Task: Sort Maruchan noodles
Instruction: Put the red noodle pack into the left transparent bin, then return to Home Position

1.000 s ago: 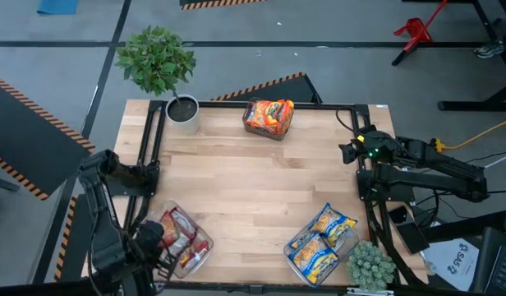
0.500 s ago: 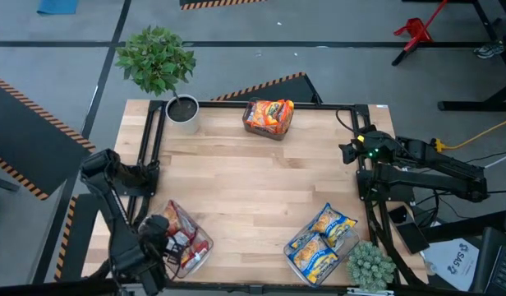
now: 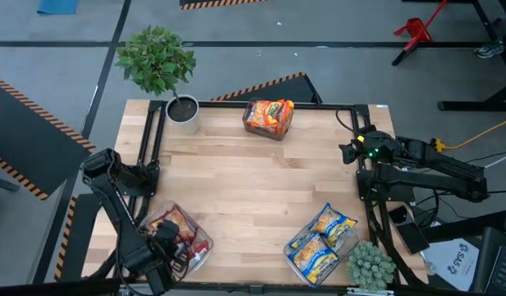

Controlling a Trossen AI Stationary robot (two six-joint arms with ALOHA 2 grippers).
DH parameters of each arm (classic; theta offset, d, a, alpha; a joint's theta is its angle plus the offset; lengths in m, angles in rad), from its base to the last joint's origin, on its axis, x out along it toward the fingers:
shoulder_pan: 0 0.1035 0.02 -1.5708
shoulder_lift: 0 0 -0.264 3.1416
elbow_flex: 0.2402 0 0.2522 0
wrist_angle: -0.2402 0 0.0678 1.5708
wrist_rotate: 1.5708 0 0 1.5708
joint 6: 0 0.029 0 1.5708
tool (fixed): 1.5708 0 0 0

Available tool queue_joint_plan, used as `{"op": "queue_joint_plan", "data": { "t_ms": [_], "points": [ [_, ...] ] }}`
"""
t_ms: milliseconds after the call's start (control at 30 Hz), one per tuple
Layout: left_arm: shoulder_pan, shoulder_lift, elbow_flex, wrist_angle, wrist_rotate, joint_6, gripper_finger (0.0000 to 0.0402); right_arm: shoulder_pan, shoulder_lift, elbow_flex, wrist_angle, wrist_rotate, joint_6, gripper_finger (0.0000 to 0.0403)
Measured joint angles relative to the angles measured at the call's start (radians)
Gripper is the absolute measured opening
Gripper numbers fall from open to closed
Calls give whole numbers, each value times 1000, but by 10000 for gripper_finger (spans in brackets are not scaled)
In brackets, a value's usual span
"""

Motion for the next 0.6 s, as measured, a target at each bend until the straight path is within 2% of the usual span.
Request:
{"op": "queue_joint_plan", "data": {
  "t_ms": [300,467,600],
  "points": [
    [0,0,5,54,-28,65,152,0,0,0,0,-9,-5,280],
    [0,0,67,59,-36,87,166,0,0,0,0,-17,-7,280],
    [-7,0,166,56,-92,172,167,0,0,0,10,-24,-8,280]
  ]
}}
